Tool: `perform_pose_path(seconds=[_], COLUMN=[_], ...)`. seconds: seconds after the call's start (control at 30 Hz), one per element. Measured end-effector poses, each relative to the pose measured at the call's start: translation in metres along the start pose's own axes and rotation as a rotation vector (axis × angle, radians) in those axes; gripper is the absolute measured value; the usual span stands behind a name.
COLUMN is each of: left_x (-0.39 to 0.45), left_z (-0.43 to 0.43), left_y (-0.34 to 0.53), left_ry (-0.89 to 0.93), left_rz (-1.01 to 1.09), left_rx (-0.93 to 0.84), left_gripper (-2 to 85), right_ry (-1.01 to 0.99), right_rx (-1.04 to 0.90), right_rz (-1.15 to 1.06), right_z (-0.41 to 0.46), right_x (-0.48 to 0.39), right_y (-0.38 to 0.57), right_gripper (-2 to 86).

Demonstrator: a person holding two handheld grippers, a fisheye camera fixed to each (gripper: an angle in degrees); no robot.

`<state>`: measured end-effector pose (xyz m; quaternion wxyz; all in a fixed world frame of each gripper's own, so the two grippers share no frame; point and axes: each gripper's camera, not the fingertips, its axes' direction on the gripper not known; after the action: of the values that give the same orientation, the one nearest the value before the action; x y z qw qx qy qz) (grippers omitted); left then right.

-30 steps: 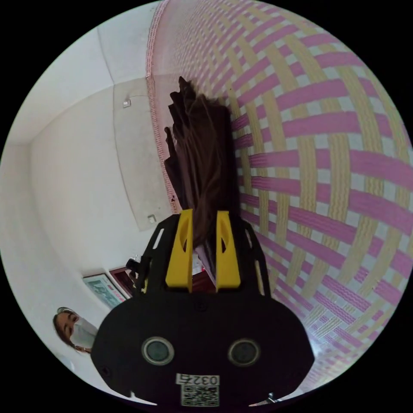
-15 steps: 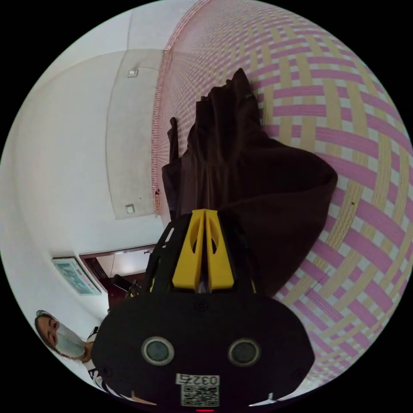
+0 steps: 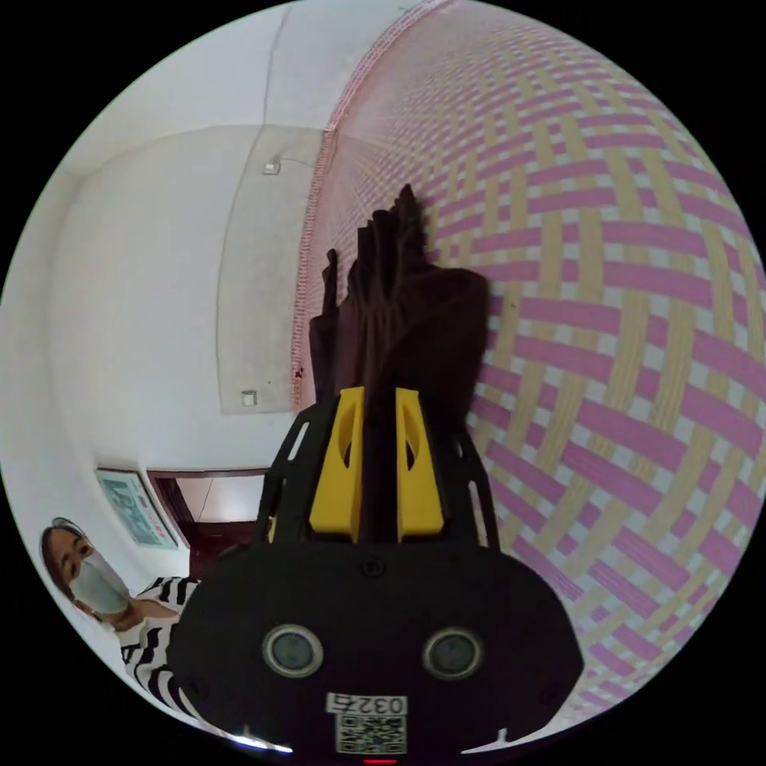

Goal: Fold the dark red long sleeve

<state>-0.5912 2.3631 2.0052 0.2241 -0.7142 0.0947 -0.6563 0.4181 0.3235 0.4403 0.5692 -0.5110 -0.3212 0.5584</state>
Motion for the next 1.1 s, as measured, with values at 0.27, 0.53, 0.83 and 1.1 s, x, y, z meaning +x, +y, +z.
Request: perform_pose_path(seconds=[0.27,0.53,0.83,1.1], left_x=[-0.053,-0.054,-0.037,-0.052], left_z=[0.039,-0.010,-0.018,-0.088], left_y=[-0.001,-0.011,-0.034,-0.016], left_ry=[0.092,0.003,0.020,0.211], left_rz=[-0.040,0.016,0.071,-0.076], left_rx=[-0.046,0.012,0.004,0.140], left_gripper=[-0.9,-0.9,5.6,-0.8], right_ry=[0.107,0.217,0.346,0.290], right_rx=[-0.058,-0.079,-0.012,0.047], right_rz=[0.043,-0.047,-0.010,-0.038], right_z=[0.043,0.100,0.153,0.177], right_x=[0.043,0.047,0.099,0.128], right_y=[0.028,0.014,0.000,0.091], right_gripper=[9.9,2.8,5.9,9.1])
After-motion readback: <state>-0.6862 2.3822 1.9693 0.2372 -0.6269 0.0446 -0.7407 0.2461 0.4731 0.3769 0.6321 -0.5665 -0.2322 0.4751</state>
